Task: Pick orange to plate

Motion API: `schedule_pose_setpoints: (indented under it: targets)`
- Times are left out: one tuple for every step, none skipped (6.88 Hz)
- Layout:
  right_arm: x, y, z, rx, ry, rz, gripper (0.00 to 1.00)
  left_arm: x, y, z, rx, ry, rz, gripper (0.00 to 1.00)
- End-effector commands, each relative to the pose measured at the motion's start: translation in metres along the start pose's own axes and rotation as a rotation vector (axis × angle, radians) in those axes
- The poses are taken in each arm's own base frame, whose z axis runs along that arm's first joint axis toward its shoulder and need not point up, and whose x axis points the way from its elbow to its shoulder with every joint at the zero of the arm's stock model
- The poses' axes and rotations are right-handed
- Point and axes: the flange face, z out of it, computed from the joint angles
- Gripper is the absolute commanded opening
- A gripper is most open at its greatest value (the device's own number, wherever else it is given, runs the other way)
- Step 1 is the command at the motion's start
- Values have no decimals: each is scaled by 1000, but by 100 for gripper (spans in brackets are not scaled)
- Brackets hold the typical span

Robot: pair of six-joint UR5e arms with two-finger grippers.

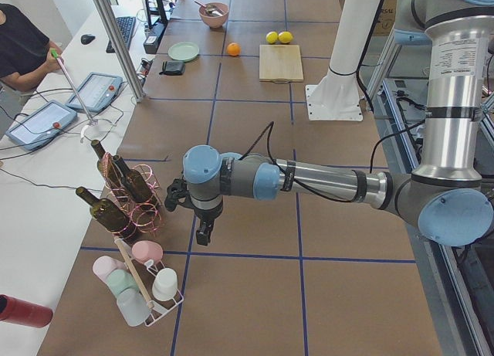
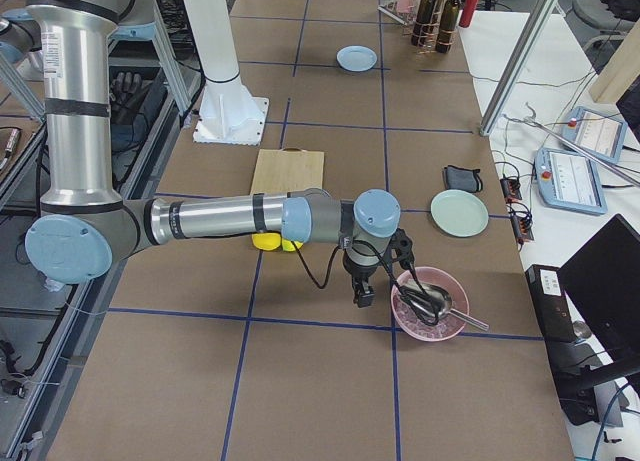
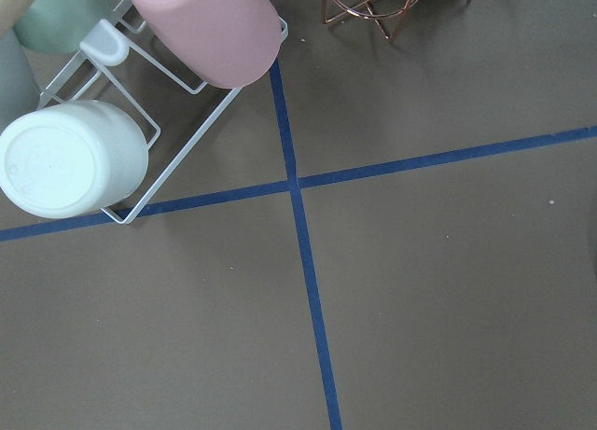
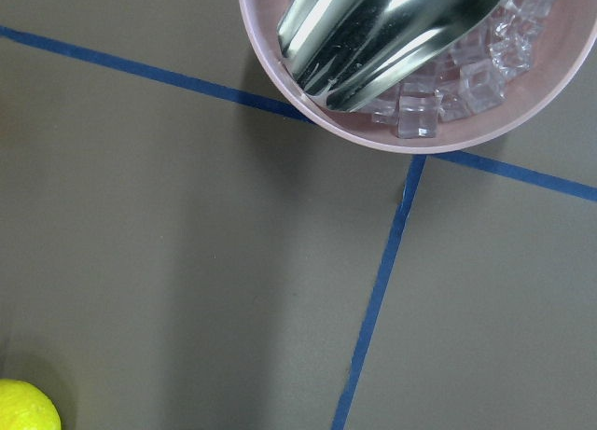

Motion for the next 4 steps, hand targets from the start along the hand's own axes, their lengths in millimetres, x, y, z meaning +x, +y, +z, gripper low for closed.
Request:
schedule_pose_setpoints:
  targets:
    - [3,1,2,-4,-3,18,100,7,-3,-9,5,-2,58,100]
    - [4,2,5,-7,-4,31,100,13,-3,-10,-10,2,68,100]
    - [4,2,5,-5,-5,27,100,14,-3,-16,-3,-37,81,100]
    - [5,3,5,-5,-3,30,100,17,-4,-17,3,-38,99,100]
